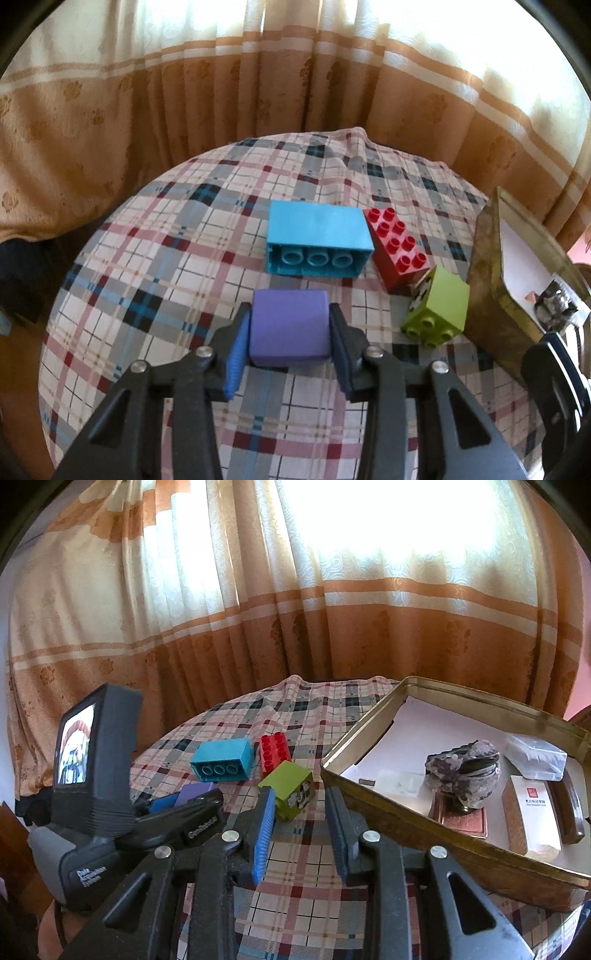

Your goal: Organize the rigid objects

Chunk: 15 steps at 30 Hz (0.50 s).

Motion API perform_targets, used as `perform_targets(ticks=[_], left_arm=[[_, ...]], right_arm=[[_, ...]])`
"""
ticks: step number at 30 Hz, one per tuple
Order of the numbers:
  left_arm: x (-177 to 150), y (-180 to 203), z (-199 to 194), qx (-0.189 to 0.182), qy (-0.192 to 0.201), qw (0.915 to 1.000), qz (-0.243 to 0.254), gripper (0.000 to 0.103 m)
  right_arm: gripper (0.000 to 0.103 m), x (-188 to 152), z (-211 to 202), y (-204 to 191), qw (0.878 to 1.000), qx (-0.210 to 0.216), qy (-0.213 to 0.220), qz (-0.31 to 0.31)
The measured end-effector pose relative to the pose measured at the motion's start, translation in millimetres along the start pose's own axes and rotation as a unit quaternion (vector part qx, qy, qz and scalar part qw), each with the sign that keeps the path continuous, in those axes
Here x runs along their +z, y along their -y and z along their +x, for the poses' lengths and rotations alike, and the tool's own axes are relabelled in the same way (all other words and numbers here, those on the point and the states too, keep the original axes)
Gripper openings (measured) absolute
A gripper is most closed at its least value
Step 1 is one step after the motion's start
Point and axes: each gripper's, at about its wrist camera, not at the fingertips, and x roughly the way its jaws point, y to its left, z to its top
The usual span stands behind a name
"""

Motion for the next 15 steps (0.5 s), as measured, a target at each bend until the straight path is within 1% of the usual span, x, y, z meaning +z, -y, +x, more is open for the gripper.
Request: perform_targets(ticks=[2, 4, 5, 7, 9, 13, 15], left_arm=[[0, -5, -4, -0.007, -0.005, 0.9999, -0.011, 0.039], [-3, -15, -14, -0.026, 0.002, 0.9994, -0.024, 0.039], [-4, -19, -18, -0.028, 0.006, 0.9993, -0.025, 0.039], [-6, -27, -25, -0.026, 0.013, 0.9992, -0.028, 0.039], [-9, -36, -30, -0.031, 0.016, 0.9988, -0.034, 0.039], [-12, -51, -38, -0.027, 0.021, 0.9984, -0.045, 0.039], [-12, -57, -40, -0.02, 0.026, 0.9985, -0.044, 0.039]], right_arm=[[0.031, 0, 1, 4, 1.0, 0.01, -0.003, 0.008], [0.031, 0, 1, 3, 1.0, 0.026, -0.01, 0.01], [0.031, 0, 0, 2, 0.999, 0.032, -0.01, 0.01], [0.031, -1, 0, 1, 0.999, 0.042, -0.013, 0.009], [0.031, 0, 8, -1, 0.998, 0.05, -0.029, 0.013], [0.031, -1, 26, 0, 0.994, 0.073, -0.061, 0.052], [0.031, -2, 34, -4, 0.992, 0.078, -0.076, 0.061]])
